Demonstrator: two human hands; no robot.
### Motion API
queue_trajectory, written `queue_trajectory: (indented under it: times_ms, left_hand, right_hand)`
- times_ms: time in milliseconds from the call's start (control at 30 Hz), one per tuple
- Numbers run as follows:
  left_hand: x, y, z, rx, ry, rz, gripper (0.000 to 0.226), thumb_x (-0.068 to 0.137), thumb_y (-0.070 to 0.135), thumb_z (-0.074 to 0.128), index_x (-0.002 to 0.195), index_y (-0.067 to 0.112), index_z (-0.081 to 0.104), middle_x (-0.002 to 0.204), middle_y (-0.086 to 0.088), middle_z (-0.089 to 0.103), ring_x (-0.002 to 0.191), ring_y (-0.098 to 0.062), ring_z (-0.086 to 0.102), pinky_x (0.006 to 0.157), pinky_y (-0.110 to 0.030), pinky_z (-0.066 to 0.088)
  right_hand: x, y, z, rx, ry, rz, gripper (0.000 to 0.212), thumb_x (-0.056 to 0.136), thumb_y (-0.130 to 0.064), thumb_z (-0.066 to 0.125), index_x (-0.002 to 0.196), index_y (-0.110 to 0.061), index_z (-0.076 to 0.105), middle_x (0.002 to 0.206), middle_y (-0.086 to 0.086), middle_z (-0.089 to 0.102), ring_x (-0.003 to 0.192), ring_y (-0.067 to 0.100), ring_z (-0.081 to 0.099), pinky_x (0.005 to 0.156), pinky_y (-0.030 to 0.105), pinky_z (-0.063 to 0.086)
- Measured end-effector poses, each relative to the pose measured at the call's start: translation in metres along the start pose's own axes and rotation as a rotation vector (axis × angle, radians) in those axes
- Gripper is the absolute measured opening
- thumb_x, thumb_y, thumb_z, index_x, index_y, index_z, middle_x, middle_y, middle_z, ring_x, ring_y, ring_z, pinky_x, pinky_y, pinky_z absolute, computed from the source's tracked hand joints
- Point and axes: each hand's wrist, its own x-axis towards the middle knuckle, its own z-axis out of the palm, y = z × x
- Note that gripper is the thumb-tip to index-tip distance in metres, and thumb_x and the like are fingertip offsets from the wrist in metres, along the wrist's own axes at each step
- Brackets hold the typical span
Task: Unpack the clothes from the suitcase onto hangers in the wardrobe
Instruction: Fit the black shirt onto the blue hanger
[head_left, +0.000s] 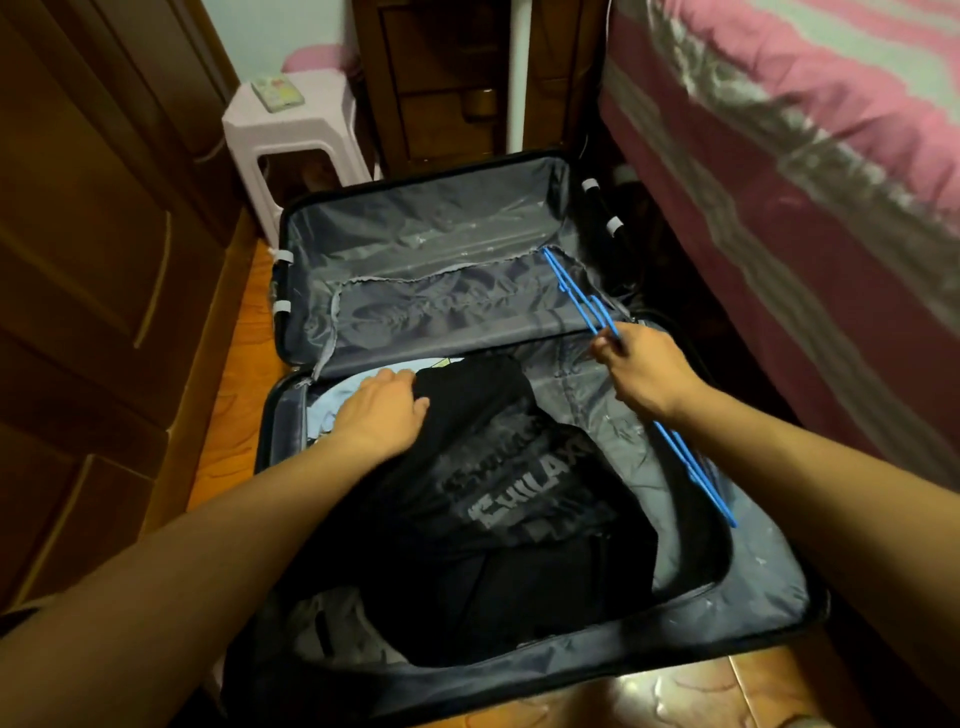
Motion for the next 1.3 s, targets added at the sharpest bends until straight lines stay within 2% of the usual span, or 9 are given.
queue_trajectory:
  times_ms: [267,433,533,633,833,900,1000,1167,1300]
  left_hand:
    - [0.052,0.019,0.014,-0.076,-0.039,-0.162,0.021,0.093,0.024,0.066,0.111,0.012,0.066,0.120,-0.015,0.067,0.114,-0.037,0.061,0.091,-0.040,0.050]
    - [0.032,0.047,-0.092,-0.023,0.238,0.371,0.016,0.091,0.010,0.066,0.106,0.017,0.069,0.105,-0.015,0.066,0.101,-0.039,0.063,0.079,-0.040,0.049]
    - [-0.006,0.071,-0.190,0.284,0.478,0.878,0.030,0.085,0.003,0.063,0.111,0.016,0.069,0.094,-0.014,0.055,0.073,-0.038,0.060,0.055,-0.039,0.046]
    - [-0.035,0.078,-0.269,0.334,0.702,1.038,0.024,0.091,0.005,0.056,0.111,0.018,0.061,0.093,-0.013,0.051,0.063,-0.034,0.054,0.047,-0.039,0.042]
    - [-0.064,0.067,-0.383,0.127,0.942,0.772,0.028,0.080,-0.006,0.062,0.092,0.013,0.046,0.111,-0.010,0.039,0.080,-0.032,0.047,0.056,-0.053,0.049]
    - [-0.068,0.063,-0.409,0.021,0.937,0.678,0.032,0.074,-0.010,0.053,0.088,0.016,0.041,0.109,-0.007,0.041,0.082,-0.033,0.047,0.065,-0.057,0.047]
    - [-0.074,0.050,-0.458,-0.050,0.934,0.459,0.031,0.074,-0.006,0.047,0.089,0.020,0.039,0.093,-0.007,0.051,0.082,-0.037,0.050,0.070,-0.052,0.046]
    - [-0.082,0.030,-0.546,-0.004,0.670,0.281,0.025,0.086,0.029,0.079,0.097,0.027,0.056,0.089,0.002,0.063,0.085,-0.024,0.062,0.069,-0.037,0.050]
    - [-0.104,0.045,-0.543,-0.156,0.240,0.305,0.029,0.086,0.059,0.065,0.087,0.030,0.069,0.078,0.017,0.072,0.072,0.001,0.068,0.060,-0.015,0.043]
  right_hand:
    - [0.003,0.015,-0.016,0.011,0.009,-0.032,0.027,0.103,-0.030,0.049,0.087,-0.010,0.059,0.075,0.012,0.064,0.077,0.036,0.065,0.073,0.044,0.053]
    - [0.019,0.001,-0.035,0.143,0.036,0.007,0.014,0.098,-0.016,0.056,0.094,-0.022,0.068,0.085,0.003,0.066,0.082,0.028,0.063,0.072,0.037,0.049]
    - [0.028,-0.030,-0.052,0.328,-0.031,-0.098,0.044,0.086,0.008,0.057,0.111,-0.026,0.070,0.107,-0.002,0.071,0.093,0.020,0.068,0.075,0.030,0.055]
    - [0.034,-0.066,-0.076,0.455,-0.143,-0.208,0.058,0.082,0.013,0.064,0.126,-0.024,0.065,0.116,-0.005,0.067,0.079,0.010,0.064,0.064,0.024,0.052]
    - [0.039,-0.141,-0.125,0.624,-0.395,-0.382,0.029,0.085,-0.004,0.076,0.106,-0.022,0.070,0.103,-0.016,0.074,0.096,0.000,0.065,0.086,0.020,0.047]
    - [0.043,-0.163,-0.135,0.517,-0.295,-0.404,0.014,0.085,-0.014,0.078,0.082,-0.017,0.064,0.076,-0.019,0.066,0.074,-0.001,0.057,0.078,0.024,0.042]
    - [0.057,-0.200,-0.174,0.509,-0.007,-0.430,0.034,0.092,-0.009,0.068,0.066,-0.016,0.048,0.062,-0.007,0.043,0.056,-0.001,0.040,0.062,0.023,0.035]
    - [0.079,-0.248,-0.302,0.611,0.559,-0.440,0.015,0.089,-0.004,0.065,0.088,-0.018,0.068,0.086,0.007,0.067,0.081,0.014,0.057,0.072,0.022,0.045]
    - [0.055,-0.265,-0.345,0.434,0.558,-0.545,0.012,0.092,-0.007,0.062,0.083,-0.011,0.069,0.075,0.000,0.062,0.069,0.003,0.050,0.064,0.022,0.039]
